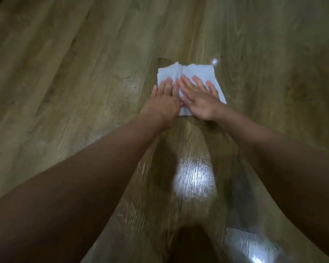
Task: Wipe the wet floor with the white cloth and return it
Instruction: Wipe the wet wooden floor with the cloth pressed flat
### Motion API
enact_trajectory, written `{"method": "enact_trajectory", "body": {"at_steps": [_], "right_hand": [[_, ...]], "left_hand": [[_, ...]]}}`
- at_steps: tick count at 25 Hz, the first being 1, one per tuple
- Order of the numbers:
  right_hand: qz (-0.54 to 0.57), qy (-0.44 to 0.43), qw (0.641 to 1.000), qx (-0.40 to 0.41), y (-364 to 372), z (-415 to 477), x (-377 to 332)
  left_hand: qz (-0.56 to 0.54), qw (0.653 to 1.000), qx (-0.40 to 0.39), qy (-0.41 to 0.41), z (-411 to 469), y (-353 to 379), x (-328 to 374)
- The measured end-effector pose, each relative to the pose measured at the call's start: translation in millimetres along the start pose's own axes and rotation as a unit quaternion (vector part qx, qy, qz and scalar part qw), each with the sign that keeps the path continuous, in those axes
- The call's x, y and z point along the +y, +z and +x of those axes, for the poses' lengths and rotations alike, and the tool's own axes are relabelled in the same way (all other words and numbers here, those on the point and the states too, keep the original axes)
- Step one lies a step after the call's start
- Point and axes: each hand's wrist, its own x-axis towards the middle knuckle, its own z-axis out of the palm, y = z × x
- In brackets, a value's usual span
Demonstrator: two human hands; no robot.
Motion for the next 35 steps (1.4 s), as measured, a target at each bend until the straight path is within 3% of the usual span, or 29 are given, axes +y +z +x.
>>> {"method": "enact_trajectory", "body": {"at_steps": [6,13,21,26,29,32,35], "right_hand": [[-0.021,-0.005,0.999,0.032,29.6,-50.0,-21.5],[-0.037,-0.009,0.999,-0.037,15.2,-91.9,-22.2],[-0.044,0.023,0.997,0.064,5.0,10.2,14.5],[-0.09,0.014,0.99,0.106,41.4,-54.9,-34.1],[-0.096,0.02,0.988,0.121,60.8,-69.1,-53.8],[-0.119,0.003,0.987,0.11,36.7,-15.7,-46.6],[-0.063,0.03,0.995,0.067,17.1,32.3,-41.0]], "left_hand": [[0.044,0.998,-0.034,0.032,-31.4,9.5,3.5],[0.085,0.987,-0.058,0.126,-52.5,0.6,-1.1],[0.08,0.991,-0.023,0.109,41.5,-13.6,-29.3],[0.047,0.992,-0.01,0.113,-32.6,18.0,-30.0],[0.1,0.984,-0.008,0.147,-53.0,39.5,-51.3],[0.035,0.994,0.016,0.097,-24.4,19.4,-68.5],[0.061,0.998,-0.006,0.032,10.8,-0.5,-73.8]]}}
